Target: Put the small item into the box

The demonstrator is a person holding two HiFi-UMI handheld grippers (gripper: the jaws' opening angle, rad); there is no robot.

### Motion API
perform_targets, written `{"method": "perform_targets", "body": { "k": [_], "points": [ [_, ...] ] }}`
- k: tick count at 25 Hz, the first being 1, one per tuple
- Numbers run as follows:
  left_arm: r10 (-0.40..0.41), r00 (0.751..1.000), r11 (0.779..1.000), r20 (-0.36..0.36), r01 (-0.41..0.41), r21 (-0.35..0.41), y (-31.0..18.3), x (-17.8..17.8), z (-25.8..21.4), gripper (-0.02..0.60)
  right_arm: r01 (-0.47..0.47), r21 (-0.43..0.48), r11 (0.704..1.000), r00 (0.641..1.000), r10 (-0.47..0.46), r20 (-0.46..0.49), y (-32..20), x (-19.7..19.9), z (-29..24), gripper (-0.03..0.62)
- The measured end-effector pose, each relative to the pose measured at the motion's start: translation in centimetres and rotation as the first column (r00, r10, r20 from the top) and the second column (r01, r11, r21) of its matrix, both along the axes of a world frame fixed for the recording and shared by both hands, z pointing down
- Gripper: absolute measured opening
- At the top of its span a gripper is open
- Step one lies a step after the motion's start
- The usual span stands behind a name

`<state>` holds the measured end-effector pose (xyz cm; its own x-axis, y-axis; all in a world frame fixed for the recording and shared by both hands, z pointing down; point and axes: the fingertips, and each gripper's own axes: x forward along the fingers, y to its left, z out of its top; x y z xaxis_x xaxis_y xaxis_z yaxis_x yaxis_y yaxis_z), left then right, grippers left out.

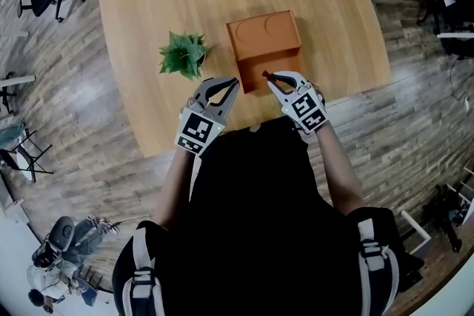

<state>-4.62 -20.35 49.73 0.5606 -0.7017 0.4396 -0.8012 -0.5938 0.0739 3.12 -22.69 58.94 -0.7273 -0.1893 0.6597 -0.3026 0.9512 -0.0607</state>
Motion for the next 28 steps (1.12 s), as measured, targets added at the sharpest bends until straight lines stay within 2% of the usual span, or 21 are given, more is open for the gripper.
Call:
{"method": "perform_targets", "body": {
  "k": [3,7,23,28],
  "points": [
    [-0.01,1.0,1.0,0.001,0.01,-0.004,0.0,0.0,0.1,0.028,0.079,0.034,0.996,0.994,-0.076,-0.085,0.3,0.0,1.5,0.067],
    [-0.029,1.0,1.0,0.003,0.029,-0.007,0.1,-0.1,0.1,0.028,0.139,0.019,0.99,0.981,-0.135,-0.136,0.8,-0.3,3.3,0.067],
    [-0.128,0.991,0.989,0.045,0.131,-0.061,2.3,-2.5,1.2,0.028,0.273,-0.036,0.961,0.932,-0.273,-0.239,0.1,-1.7,10.0,0.067],
    [-0.156,0.988,0.985,0.021,0.157,-0.072,2.2,-2.5,1.2,0.028,0.287,-0.057,0.956,0.913,-0.291,-0.286,-0.1,-1.7,11.9,0.067]
  ]
}}
